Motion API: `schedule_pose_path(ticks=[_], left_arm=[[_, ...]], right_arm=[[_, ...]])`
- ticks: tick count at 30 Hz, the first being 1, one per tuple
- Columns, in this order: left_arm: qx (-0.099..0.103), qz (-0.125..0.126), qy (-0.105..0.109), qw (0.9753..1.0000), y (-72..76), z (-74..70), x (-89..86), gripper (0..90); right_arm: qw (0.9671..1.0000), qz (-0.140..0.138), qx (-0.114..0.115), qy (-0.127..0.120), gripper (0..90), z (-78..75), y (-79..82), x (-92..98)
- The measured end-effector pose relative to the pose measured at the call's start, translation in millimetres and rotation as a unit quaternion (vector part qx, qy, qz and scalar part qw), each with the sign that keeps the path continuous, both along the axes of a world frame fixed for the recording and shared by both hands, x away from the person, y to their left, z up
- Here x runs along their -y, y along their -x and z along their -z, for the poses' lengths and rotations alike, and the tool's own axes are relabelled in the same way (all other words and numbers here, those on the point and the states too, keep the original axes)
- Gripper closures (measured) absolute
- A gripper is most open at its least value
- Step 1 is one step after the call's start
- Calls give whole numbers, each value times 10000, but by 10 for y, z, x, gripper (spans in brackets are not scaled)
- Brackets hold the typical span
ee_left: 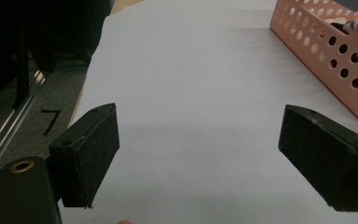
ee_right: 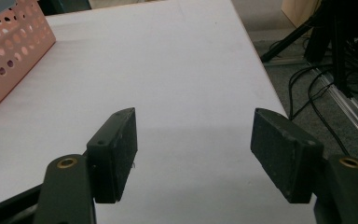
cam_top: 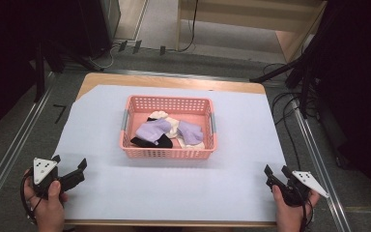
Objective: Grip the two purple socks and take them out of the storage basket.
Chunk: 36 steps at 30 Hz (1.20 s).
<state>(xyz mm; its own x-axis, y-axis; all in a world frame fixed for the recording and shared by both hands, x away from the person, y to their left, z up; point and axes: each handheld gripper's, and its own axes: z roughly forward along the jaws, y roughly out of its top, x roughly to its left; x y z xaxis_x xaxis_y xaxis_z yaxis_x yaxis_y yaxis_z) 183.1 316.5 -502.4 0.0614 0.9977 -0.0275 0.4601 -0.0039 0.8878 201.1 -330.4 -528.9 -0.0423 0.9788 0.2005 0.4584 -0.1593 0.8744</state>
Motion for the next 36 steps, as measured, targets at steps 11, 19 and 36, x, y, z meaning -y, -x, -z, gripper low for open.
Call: schedule_pose_path(ticks=[11,19,36], left_arm=[[-55,2,49,10000,-14,3,-4,133],[-25,26,104,9999,-7,3,-21,133],[-5,22,62,10000,-3,3,-11,133]], right_arm=[[9996,189,65,-198,374,-24,27,-20],[9995,41,301,-39,395,-284,-10,-218],[9969,-650,411,144,425,-843,-400,-777]])
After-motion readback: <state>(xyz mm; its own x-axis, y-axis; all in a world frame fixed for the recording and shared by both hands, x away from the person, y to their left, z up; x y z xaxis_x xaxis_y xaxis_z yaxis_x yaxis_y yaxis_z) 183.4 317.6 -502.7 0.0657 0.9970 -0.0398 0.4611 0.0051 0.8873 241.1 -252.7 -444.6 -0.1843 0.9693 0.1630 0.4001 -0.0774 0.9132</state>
